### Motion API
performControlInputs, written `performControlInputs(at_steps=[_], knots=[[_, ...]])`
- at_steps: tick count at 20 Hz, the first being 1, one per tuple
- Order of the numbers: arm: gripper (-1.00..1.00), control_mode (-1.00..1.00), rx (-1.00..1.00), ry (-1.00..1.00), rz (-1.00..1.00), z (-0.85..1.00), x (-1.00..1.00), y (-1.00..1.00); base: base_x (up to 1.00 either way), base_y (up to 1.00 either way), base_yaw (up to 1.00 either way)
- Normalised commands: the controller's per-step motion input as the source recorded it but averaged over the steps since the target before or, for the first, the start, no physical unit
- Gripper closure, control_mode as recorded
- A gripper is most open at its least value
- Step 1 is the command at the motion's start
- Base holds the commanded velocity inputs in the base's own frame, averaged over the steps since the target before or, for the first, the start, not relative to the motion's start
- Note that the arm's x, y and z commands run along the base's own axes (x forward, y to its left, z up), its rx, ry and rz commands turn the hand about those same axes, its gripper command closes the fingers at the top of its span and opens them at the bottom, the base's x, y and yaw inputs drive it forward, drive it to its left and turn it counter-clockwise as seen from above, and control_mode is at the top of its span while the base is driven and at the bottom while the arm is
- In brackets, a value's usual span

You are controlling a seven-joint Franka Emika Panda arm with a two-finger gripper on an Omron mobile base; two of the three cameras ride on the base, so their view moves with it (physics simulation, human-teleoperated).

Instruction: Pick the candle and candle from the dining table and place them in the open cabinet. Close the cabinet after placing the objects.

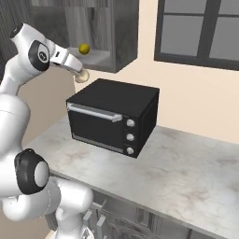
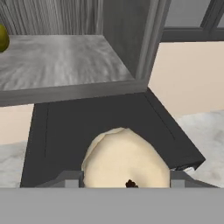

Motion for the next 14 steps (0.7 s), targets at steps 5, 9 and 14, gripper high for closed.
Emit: performControlInputs(at_steps=[5, 9, 14], knots=[[1.0, -1.0, 0.0, -0.12, 0.0, 0.41, 0.28, 0.0, 0.0, 0.0, 0.0], [1.0, -1.0, 0.0, -0.09, 0.0, 0.25, 0.33, 0.0, 0.0, 0.0, 0.0], [1.0, -1.0, 0.0, -0.1, 0.0, 0.2, 0.43, 0.0, 0.0, 0.0, 0.0]])
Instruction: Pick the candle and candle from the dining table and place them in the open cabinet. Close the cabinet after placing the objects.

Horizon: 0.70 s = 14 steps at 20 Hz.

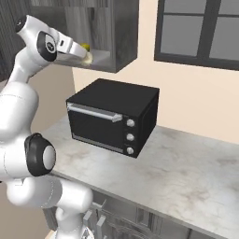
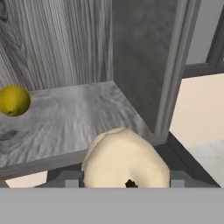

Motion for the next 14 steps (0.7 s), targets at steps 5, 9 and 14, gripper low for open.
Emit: performControlInputs(at_steps=[5, 9, 14], knots=[[1.0, -1.0, 0.01, -0.02, 0.0, 0.12, 0.36, -0.05, 0.0, 0.0, 0.0], [1.0, -1.0, 0.07, 0.01, 0.0, 0.0, 0.26, -0.22, 0.0, 0.0, 0.0], [1.0, -1.0, 0.03, 0.01, -0.03, 0.0, 0.44, -0.03, 0.0, 0.0, 0.0]])
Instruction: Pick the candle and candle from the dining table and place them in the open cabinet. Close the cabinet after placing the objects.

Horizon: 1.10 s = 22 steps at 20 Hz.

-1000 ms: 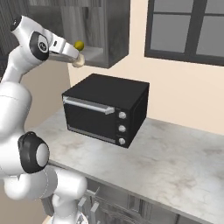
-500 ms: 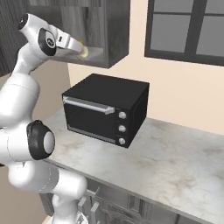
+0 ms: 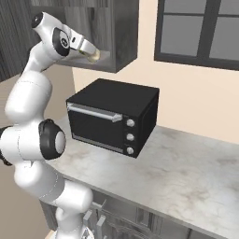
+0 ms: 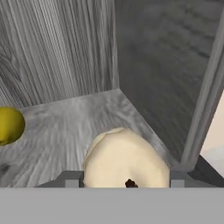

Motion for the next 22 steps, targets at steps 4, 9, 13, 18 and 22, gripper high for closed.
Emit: performControlInputs(at_steps=[4, 9, 13, 18, 22], knots=[[1.0, -1.0, 0.02, 0.0, -0.02, 0.0, 0.42, 0.0, 0.0, 0.0, 0.0], [1.0, -1.0, 0.01, 0.0, -0.02, 0.0, 0.4, 0.0, 0.0, 0.0, 0.0], [1.0, -1.0, 0.0, 0.0, -0.04, 0.0, 0.44, 0.0, 0.0, 0.0, 0.0], [1.0, -1.0, 0.0, 0.02, -0.03, 0.0, 0.45, 0.0, 0.0, 0.0, 0.0], [1.0, -1.0, 0.0, 0.05, -0.03, 0.0, 0.46, 0.0, 0.0, 0.0, 0.0]])
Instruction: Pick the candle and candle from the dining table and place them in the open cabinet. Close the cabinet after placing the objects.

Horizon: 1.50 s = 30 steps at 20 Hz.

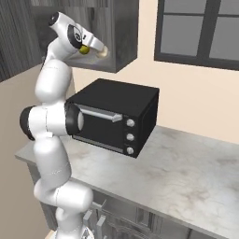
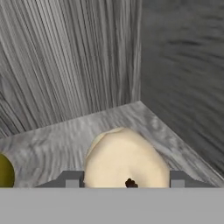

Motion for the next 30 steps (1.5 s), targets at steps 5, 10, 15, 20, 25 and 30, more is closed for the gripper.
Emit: performControlInputs(at_steps=[5, 10, 15, 20, 25, 30], knots=[[1.0, -1.0, 0.0, 0.08, -0.02, 0.0, 0.45, 0.0, 0.0, 0.0, 0.0], [1.0, -1.0, 0.0, 0.07, -0.02, 0.0, 0.39, 0.0, 0.0, 0.0, 0.0], [1.0, -1.0, 0.0, 0.01, 0.0, 0.0, 0.23, 0.0, 0.0, 0.0, 0.0], [-1.0, -1.0, 0.0, 0.0, 0.0, 0.0, 0.1, 0.0, 0.0, 0.0, 0.0], [-1.0, -1.0, 0.0, 0.0, 0.0, 0.0, 0.04, -0.04, 0.0, 0.0, 0.0], [-1.0, -1.0, 0.0, -0.02, 0.0, -0.1, -0.01, -0.21, 0.0, 0.0, 0.0]])
